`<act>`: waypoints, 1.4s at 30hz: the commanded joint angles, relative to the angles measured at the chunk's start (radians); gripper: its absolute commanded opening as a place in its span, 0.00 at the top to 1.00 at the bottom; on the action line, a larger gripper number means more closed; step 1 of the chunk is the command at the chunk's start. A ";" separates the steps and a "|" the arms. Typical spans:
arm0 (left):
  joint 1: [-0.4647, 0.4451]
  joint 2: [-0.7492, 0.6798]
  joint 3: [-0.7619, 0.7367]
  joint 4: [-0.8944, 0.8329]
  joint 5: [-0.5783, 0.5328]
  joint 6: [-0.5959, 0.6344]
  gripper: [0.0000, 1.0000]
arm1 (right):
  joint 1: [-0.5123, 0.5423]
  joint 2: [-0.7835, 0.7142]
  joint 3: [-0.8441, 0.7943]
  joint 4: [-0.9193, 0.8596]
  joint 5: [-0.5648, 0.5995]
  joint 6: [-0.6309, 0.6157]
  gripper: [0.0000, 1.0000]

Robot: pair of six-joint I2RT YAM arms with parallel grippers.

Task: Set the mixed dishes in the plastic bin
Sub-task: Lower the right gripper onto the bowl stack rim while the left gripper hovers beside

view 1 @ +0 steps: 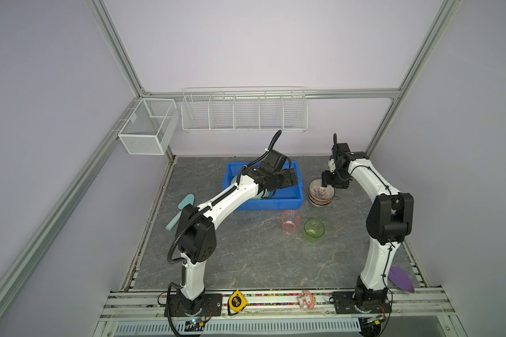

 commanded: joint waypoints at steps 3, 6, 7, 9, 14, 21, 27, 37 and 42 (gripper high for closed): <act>0.009 -0.047 -0.036 0.020 0.000 0.001 0.11 | 0.018 0.027 0.027 -0.035 0.083 -0.035 0.31; 0.010 -0.050 -0.044 0.023 0.005 0.001 0.11 | 0.024 0.027 0.029 -0.044 0.132 -0.043 0.31; 0.010 -0.050 -0.045 0.024 0.007 0.001 0.11 | 0.026 0.025 0.027 -0.045 0.148 -0.046 0.31; 0.010 -0.049 -0.049 0.025 0.011 0.001 0.11 | 0.028 0.022 0.026 -0.049 0.170 -0.048 0.31; 0.012 -0.046 -0.055 0.028 0.017 0.001 0.11 | 0.035 0.003 0.025 -0.049 0.219 -0.053 0.31; 0.018 -0.054 -0.077 0.041 0.020 -0.001 0.11 | 0.045 -0.018 0.053 -0.064 0.273 -0.059 0.31; 0.024 -0.062 -0.099 0.051 0.026 -0.002 0.11 | 0.047 -0.042 0.061 -0.062 0.261 -0.058 0.31; 0.037 -0.088 -0.134 0.063 0.025 -0.005 0.11 | 0.046 -0.014 0.097 -0.085 0.107 -0.049 0.46; 0.041 -0.098 -0.149 0.070 0.027 -0.008 0.11 | 0.043 0.002 0.103 -0.094 0.065 -0.047 0.51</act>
